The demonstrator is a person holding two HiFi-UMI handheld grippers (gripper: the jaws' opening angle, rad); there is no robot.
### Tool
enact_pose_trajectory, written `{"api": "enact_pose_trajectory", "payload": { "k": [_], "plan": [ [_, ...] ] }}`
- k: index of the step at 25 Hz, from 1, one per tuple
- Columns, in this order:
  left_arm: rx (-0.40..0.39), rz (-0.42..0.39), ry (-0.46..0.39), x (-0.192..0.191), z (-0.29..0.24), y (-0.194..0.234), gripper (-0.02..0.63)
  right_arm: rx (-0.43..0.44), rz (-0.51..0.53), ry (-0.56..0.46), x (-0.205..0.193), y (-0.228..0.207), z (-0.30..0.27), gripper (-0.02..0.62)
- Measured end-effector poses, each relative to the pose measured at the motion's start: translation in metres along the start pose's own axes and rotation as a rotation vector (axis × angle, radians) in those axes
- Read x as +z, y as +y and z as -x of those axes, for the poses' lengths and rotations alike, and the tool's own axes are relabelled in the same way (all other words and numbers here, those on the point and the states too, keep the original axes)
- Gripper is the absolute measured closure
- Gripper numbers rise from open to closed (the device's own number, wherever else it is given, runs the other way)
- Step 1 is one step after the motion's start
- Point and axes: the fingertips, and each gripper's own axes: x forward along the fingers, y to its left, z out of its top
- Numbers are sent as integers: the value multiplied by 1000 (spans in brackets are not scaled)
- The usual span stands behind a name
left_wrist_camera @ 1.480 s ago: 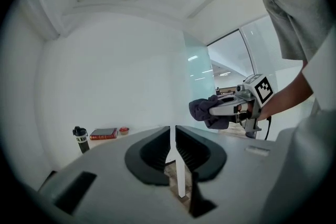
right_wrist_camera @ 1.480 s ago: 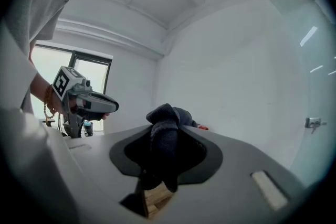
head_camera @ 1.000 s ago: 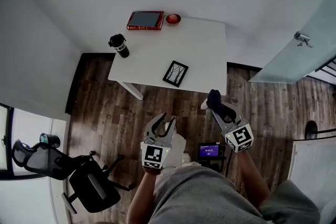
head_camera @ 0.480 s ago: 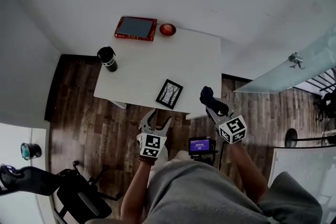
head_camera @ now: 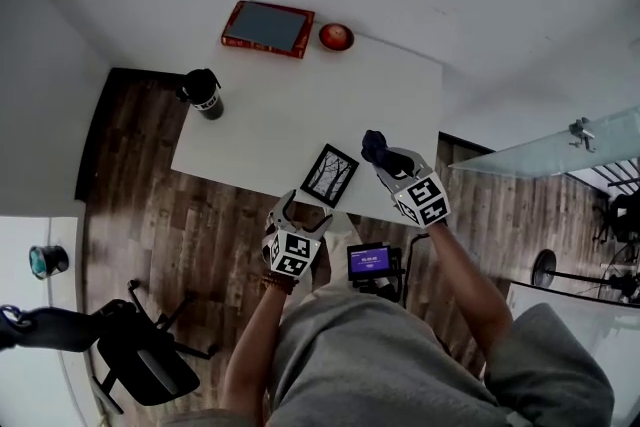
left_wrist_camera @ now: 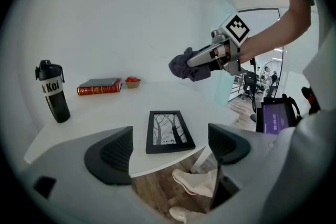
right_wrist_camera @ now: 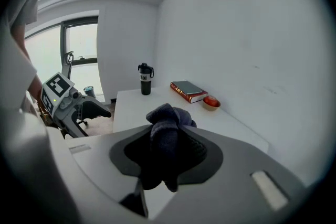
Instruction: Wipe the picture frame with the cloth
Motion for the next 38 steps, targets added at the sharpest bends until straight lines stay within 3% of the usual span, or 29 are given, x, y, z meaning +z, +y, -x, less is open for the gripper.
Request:
{"api": "enact_pose_trajectory", "payload": {
  "k": [4, 13, 20, 27, 34, 38],
  "plan": [
    [-14, 31, 70, -20, -29, 2, 147, 58, 44, 76, -19, -13, -55, 469],
    [-4, 36, 191, -56, -73, 13, 100, 118, -1, 228, -64, -9, -126, 469],
    [-9, 77, 194, -59, -83, 14, 77, 166, -9, 309, -77, 8, -159, 471],
    [-15, 8, 200, -63, -89, 8, 54, 197, -65, 328, -82, 27, -166, 479],
    [-32, -13, 159, -62, -86, 6, 71, 188, 43, 338, -81, 44, -161, 483],
    [-45, -24, 154, -62, -87, 3, 95, 231, 120, 354, -86, 64, -160, 488]
  ]
}}
